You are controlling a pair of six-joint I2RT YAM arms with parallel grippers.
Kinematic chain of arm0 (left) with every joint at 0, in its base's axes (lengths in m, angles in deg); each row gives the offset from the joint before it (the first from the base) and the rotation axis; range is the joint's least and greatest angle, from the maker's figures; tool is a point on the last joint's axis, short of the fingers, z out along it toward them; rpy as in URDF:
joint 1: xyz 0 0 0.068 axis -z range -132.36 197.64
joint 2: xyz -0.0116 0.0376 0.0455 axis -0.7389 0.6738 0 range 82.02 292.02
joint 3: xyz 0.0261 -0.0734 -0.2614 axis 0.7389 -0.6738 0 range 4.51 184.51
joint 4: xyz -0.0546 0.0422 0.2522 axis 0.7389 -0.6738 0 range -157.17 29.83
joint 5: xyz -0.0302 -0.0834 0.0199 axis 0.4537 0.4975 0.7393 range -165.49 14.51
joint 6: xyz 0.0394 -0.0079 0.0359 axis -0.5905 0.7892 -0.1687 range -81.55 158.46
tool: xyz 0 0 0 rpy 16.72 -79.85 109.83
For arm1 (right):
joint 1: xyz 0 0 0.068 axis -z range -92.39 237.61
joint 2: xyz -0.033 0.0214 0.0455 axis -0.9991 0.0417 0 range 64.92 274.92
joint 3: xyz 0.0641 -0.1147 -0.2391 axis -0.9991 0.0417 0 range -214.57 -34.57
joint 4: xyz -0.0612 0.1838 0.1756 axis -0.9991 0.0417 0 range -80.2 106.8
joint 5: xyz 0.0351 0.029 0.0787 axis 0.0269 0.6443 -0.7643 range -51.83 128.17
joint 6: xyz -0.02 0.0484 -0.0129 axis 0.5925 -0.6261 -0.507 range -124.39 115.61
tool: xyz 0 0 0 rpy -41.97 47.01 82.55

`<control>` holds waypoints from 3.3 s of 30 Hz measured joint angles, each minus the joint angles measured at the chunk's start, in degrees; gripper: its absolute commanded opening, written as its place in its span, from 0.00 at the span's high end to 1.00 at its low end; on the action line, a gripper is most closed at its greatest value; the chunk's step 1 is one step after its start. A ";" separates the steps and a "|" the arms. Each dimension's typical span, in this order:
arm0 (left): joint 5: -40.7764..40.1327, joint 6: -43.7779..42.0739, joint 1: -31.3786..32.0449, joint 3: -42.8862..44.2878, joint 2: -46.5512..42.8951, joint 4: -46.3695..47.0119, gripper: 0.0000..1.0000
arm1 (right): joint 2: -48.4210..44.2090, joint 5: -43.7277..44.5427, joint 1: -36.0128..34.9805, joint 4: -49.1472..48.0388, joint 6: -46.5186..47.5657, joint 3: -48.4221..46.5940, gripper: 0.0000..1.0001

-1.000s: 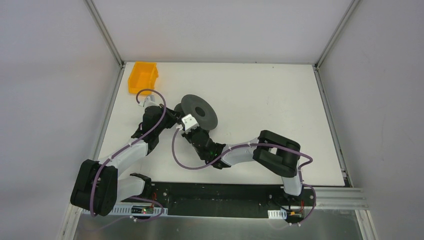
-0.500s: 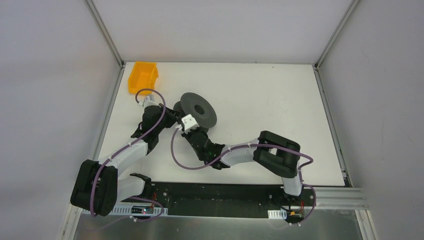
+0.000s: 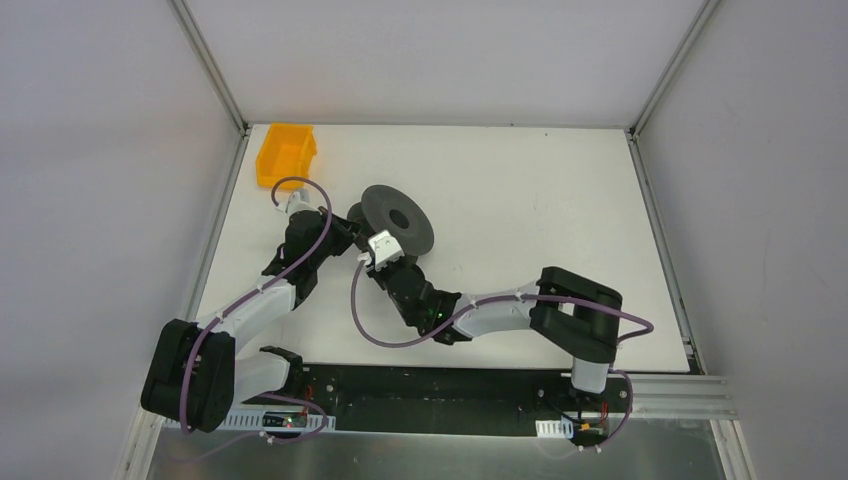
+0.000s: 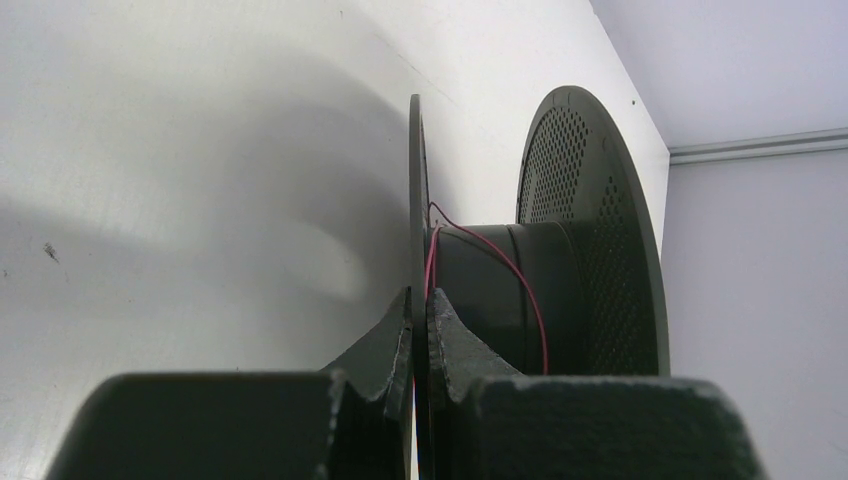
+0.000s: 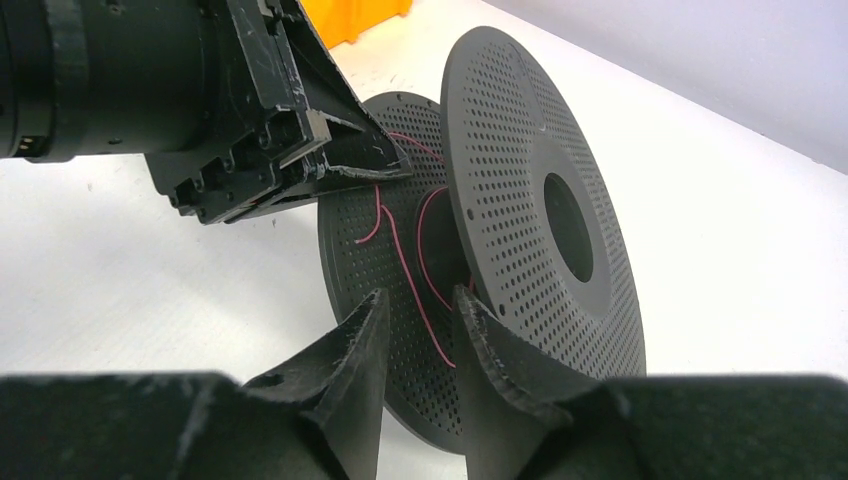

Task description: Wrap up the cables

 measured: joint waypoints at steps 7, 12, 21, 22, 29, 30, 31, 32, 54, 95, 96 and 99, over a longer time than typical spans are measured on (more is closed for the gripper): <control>-0.74 -0.20 0.02 0.00 0.00 -0.04 1.00 | -1.92 0.07 -0.57 0.17 -0.07 1.29 0.67; -1.18 -0.74 0.02 0.00 0.04 -0.07 1.00 | -5.66 0.09 -1.51 0.79 -0.07 3.15 0.65; -0.90 -3.61 0.00 1.81 4.33 1.33 1.00 | -22.32 -1.81 -4.39 6.27 -3.10 8.70 0.55; -0.72 -3.74 0.00 2.12 5.20 1.84 1.00 | -24.37 -2.47 -4.61 7.45 -3.91 9.35 0.54; 1.77 -5.35 -0.02 3.72 10.05 5.33 1.00 | -35.47 -4.09 -4.85 15.30 -9.35 14.45 0.44; 2.16 -5.60 -0.02 4.07 10.86 5.81 1.00 | -36.59 -4.07 -4.85 16.06 -9.97 15.06 0.43; 2.45 -5.79 -0.02 4.39 11.52 6.16 1.00 | -37.40 -4.00 -4.85 16.63 -10.29 15.54 0.43; 3.10 -5.95 -0.02 4.83 12.44 6.62 1.00 | -38.47 -3.78 -4.85 17.31 -10.75 16.31 0.42; 5.18 -10.38 -0.04 8.79 18.75 4.87 0.88 | -47.95 -0.85 -4.20 18.95 -13.16 23.12 0.36; 4.35 -14.51 -0.02 9.81 17.49 -4.72 0.78 | -51.10 -0.22 -2.36 18.97 -13.55 25.38 0.32; 4.24 -14.51 -0.02 9.84 17.49 -4.92 0.78 | -51.15 -0.22 -2.36 18.97 -13.55 25.40 0.32; 4.11 -14.51 -0.02 9.86 17.46 -5.11 0.78 | -51.34 -0.22 -2.32 18.97 -13.57 25.40 0.32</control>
